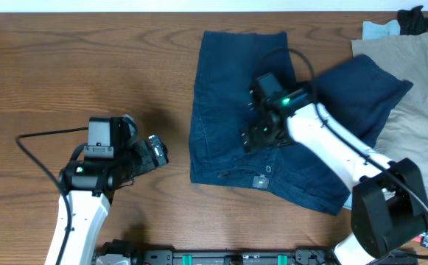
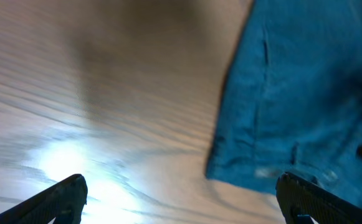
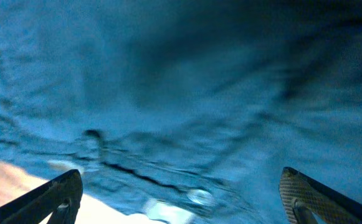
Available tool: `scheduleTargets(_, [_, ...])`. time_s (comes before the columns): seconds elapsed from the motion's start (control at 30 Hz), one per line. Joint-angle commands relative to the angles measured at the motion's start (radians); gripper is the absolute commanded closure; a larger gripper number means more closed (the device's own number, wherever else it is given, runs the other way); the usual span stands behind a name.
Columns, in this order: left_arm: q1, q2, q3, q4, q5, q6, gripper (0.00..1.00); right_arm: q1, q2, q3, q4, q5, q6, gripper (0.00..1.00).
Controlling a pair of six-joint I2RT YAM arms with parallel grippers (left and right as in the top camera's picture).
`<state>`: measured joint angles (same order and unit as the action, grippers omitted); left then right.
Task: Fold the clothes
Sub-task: 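Drag the navy shorts with the right gripper leftward onto the open table, then grasp the shorts' lower edge with the left gripper and spread them flat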
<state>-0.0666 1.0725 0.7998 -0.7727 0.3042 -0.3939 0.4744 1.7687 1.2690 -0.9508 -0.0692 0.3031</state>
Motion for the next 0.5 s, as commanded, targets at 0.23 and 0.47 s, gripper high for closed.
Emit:
scheduleTargets(0.23, [-0.049, 0.232, -0.028, 0.018, 0.235, -0.081, 0.02, -0.134, -0.011, 0.023, -0.12, 0.073, -0.013, 0.01])
scheduleTargets(0.47, [-0.181, 0.417, -0.028, 0.129, 0.235, -0.137, 0.02, -0.204, -0.011, 0.023, -0.163, 0.073, -0.013, 0.01])
